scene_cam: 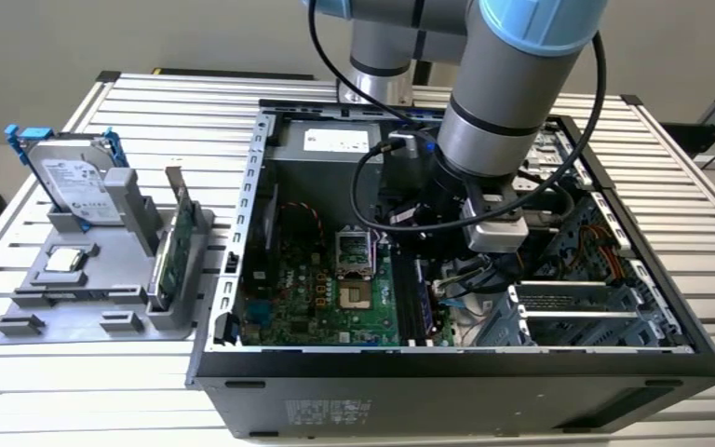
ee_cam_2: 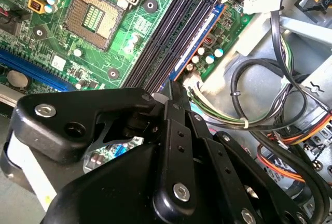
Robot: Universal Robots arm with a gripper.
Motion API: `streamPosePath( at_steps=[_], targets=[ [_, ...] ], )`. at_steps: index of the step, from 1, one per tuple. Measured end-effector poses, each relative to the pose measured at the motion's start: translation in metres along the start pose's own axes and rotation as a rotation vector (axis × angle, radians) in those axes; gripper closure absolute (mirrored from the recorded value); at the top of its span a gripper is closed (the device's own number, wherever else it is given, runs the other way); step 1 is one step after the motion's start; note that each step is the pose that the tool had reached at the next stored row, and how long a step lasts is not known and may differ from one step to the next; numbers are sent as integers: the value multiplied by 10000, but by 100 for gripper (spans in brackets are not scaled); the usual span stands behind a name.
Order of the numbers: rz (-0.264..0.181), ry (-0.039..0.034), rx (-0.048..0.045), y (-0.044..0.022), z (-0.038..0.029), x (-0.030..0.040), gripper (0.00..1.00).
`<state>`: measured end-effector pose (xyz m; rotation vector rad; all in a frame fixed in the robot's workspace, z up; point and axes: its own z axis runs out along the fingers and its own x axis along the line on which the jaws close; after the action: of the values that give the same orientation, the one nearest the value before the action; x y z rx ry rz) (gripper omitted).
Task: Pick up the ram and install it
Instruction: 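Press down the ram until it locks into place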
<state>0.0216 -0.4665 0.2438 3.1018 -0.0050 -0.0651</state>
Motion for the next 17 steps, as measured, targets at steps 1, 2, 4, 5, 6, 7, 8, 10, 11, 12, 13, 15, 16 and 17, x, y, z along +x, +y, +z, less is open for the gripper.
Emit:
streamPosePath(
  at_steps=[1,2,4,5,6,7,8,10,11,12,13,15,16,17],
  targets=[
    [0,0,0,0,-1,0,100],
    [-1,0,0,0,-1,0,100],
    [2,0,0,0,-1,0,100],
    [4,0,0,0,-1,0,100],
    [8,0,1,0,-1,0,100],
    [20,0,1,0,-1,0,100],
    [51,-2,2,0,-1,0,100],
    [131,-5,5,0,-1,0,100],
    [173,-7,6,0,-1,0,100],
    [211,-8,8,0,-1,0,100],
    [253,-10,10,0,-1,0,100],
    [330,-13,14,0,0,0,100],
    [367,-14,15,0,0,0,100],
    [407,-16,17,0,-1,0,100]
  ],
)
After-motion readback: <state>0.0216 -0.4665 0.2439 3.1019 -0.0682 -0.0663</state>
